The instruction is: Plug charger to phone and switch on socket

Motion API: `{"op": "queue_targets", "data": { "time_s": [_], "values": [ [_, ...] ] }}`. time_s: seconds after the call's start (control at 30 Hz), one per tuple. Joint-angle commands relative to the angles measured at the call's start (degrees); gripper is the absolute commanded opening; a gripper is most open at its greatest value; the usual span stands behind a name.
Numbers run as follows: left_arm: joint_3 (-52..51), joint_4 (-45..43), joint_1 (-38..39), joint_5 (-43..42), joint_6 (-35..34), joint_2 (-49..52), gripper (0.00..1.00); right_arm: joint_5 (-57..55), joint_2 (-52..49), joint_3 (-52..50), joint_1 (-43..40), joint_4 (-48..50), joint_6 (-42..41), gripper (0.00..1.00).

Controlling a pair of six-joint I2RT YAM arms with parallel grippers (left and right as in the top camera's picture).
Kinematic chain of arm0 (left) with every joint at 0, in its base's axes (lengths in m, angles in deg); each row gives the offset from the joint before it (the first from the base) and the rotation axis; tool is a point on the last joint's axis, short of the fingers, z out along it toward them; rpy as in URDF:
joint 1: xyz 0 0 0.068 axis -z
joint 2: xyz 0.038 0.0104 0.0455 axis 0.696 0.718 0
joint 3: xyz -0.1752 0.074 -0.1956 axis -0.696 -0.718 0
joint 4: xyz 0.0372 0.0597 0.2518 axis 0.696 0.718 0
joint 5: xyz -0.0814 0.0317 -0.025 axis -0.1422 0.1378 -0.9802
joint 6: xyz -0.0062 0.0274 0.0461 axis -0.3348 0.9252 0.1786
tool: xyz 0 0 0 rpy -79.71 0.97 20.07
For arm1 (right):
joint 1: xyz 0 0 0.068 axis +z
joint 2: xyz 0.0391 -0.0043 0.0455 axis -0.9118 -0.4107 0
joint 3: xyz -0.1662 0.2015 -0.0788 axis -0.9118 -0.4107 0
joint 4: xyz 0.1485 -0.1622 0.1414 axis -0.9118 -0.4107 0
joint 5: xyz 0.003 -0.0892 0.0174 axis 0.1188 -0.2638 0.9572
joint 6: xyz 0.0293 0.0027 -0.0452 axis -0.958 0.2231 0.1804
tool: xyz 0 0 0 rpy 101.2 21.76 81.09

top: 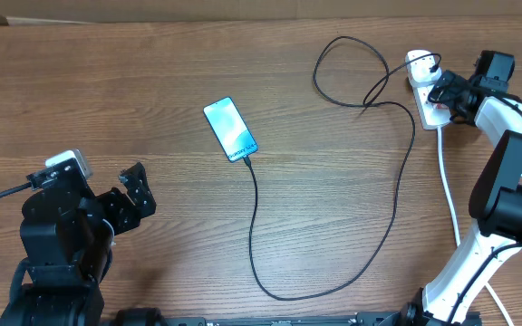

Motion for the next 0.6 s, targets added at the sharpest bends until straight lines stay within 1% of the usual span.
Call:
{"op": "queue_targets", "data": {
  "time_s": [0.0, 0.17, 0.4, 0.57],
  "values": [
    [-0.1, 0.0, 0.2, 0.9, -0.4, 0.1, 1.00, -3.8, 3.7, 1.8, -0.1, 0.1, 0.9, 1.00],
    [-0.1, 0.0, 0.2, 0.9, -0.4, 0.1, 1.00, -3.8, 4.0, 1.8, -0.1, 0.0, 0.8, 1.00],
    [-0.1, 0.0, 0.2, 0.9, -0.4, 0.1, 1.00, -3.4, 4.0, 1.8, -0.1, 0.7, -2.6, 1.00],
    [-0.1, 0.0, 0.2, 0.9, -0.4, 0.1, 1.00, -3.0, 2.6, 1.8, -0.1, 0.8, -2.6, 1.00]
  ]
}}
